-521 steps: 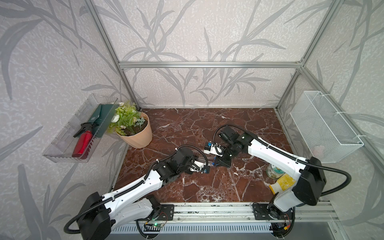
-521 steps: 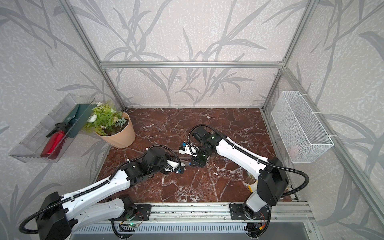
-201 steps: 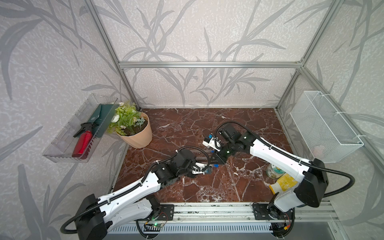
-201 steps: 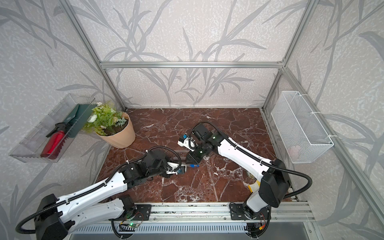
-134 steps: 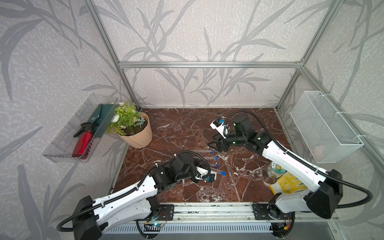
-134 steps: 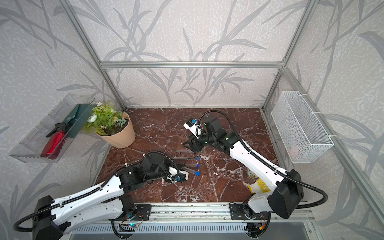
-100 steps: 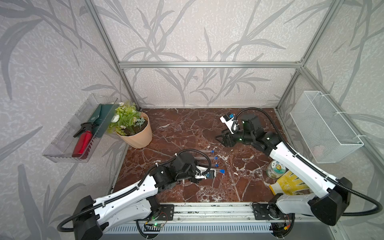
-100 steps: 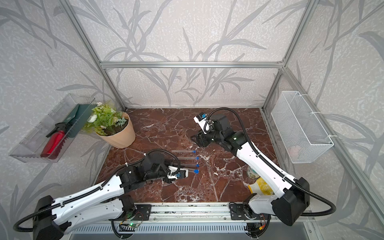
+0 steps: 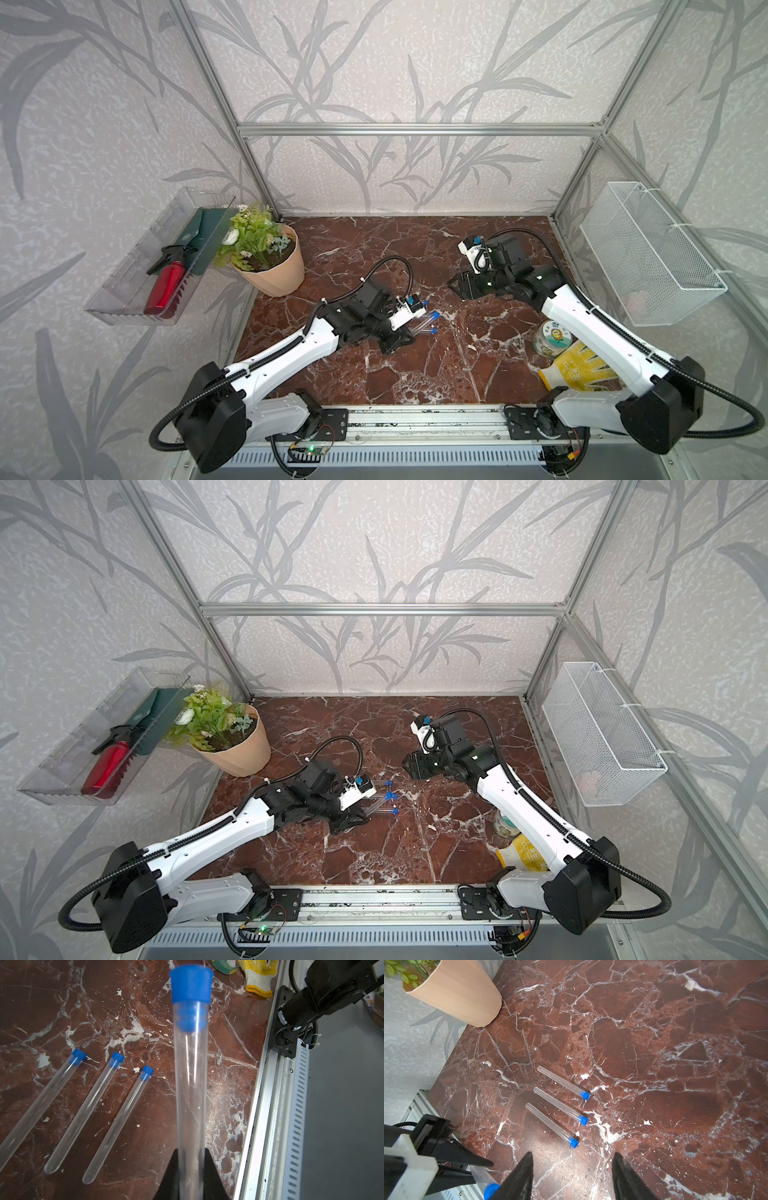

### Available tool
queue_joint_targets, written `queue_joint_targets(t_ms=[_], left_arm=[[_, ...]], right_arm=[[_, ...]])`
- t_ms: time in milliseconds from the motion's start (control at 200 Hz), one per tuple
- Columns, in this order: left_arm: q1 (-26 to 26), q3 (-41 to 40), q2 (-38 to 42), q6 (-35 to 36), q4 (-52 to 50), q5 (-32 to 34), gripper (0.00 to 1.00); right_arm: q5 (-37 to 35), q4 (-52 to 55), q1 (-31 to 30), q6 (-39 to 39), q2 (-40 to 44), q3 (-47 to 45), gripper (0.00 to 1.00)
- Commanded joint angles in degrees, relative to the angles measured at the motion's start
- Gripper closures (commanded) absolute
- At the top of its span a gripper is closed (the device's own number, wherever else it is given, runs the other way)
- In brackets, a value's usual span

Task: Insert stoppers into test tubes
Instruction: Place the test tube at the center of the board.

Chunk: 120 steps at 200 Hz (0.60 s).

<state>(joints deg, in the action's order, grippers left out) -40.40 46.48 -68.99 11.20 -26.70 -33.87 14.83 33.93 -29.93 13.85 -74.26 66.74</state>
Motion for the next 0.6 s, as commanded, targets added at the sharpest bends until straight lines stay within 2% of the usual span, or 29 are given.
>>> queue_joint_targets(t_ms=[0,100,220,270,480,595], left_arm=[[0.4,1.4,-0.1,-1.6,-1.3,-2.4,1.0],[0.0,1.3,-0.8,2.5,-3.2,1.9,1.0],[-5.0,3.1,-4.4,13.9,-10.8,18.8,1.0],[-6.5,4.1,-6.3,19.7,-13.8,22.9,1.0],[-10.5,5.5,-13.1,29.8,-15.7,30.5,1.0],[-11.6,7.0,-17.4,29.3,-15.1,33.8,1.0]], right_arm=[[-1.0,1.2,0.2,0.6,2.8,-0.7,0.4],[-1.6,1.5,0.2,0.4,3.2,-1.3,0.41],[-5.0,3.4,0.6,0.5,3.0,-1.6,0.4],[-5.6,4.2,1.4,1.1,2.9,-1.8,0.41],[-6.0,4.7,2.2,1.9,3.2,-2.9,0.42],[-6.2,5.3,2.2,1.8,3.6,-2.9,0.42]])
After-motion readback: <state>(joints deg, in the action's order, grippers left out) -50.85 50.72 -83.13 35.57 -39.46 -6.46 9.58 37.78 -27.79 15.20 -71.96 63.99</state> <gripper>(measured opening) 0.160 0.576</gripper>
